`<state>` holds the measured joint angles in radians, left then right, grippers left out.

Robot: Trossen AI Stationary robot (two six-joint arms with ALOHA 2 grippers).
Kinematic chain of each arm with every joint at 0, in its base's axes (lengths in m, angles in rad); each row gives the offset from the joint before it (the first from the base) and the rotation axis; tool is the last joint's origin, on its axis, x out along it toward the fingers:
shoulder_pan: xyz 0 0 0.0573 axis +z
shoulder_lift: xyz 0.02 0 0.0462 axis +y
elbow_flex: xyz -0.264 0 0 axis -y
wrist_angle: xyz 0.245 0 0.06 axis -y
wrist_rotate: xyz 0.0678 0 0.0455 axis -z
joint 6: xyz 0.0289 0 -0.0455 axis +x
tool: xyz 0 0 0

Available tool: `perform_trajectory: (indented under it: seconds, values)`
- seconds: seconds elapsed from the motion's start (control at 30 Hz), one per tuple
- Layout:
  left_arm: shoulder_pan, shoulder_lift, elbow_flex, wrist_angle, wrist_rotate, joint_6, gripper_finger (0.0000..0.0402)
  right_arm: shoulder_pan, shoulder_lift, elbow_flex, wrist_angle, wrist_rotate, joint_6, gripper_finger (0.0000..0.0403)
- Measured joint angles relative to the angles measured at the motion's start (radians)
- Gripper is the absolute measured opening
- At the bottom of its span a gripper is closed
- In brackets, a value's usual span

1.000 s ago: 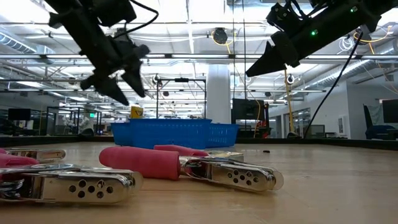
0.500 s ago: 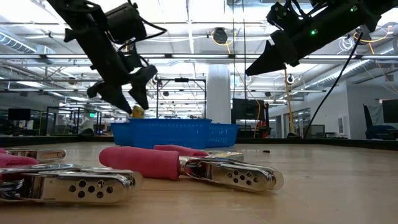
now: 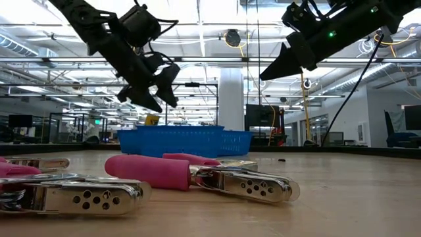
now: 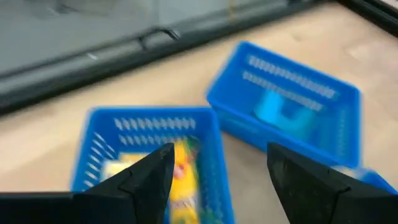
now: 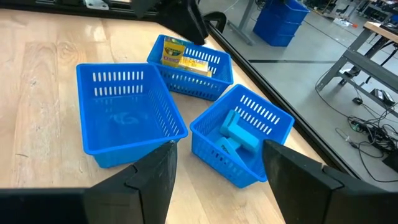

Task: Pick & Place School Supplies
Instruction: Put the yellow crayon box into the top left blue bin

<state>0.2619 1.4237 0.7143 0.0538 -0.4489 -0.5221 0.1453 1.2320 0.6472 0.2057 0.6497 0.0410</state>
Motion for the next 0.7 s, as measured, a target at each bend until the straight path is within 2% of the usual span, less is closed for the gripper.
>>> perform_trajectory:
  seconds: [0.17,0.23,0.43,0.57,0.7]
  values:
    - [-0.004,-0.099,-0.001,-0.063,0.214,-0.006,0.0255,0.000,0.000,0.000,-0.001,0.000,0.000,0.0226]
    - [-0.020,-0.144,-0.001,-0.119,0.254,-0.036,0.0255,0.000,0.000,0.000,-0.004,-0.001,0.000,0.0226]
    - [-0.092,-0.227,0.000,-0.305,0.255,-0.200,0.0255,0.000,0.000,0.000,-0.005,-0.001,0.000,0.0226]
    - [-0.149,-0.190,0.000,-0.382,0.181,-0.284,0.0255,0.000,0.000,0.000,-0.001,-0.001,0.000,0.0226]
    - [-0.171,-0.122,0.000,-0.324,0.121,-0.296,0.0255,0.000,0.000,0.000,0.000,-0.001,0.000,0.0226]
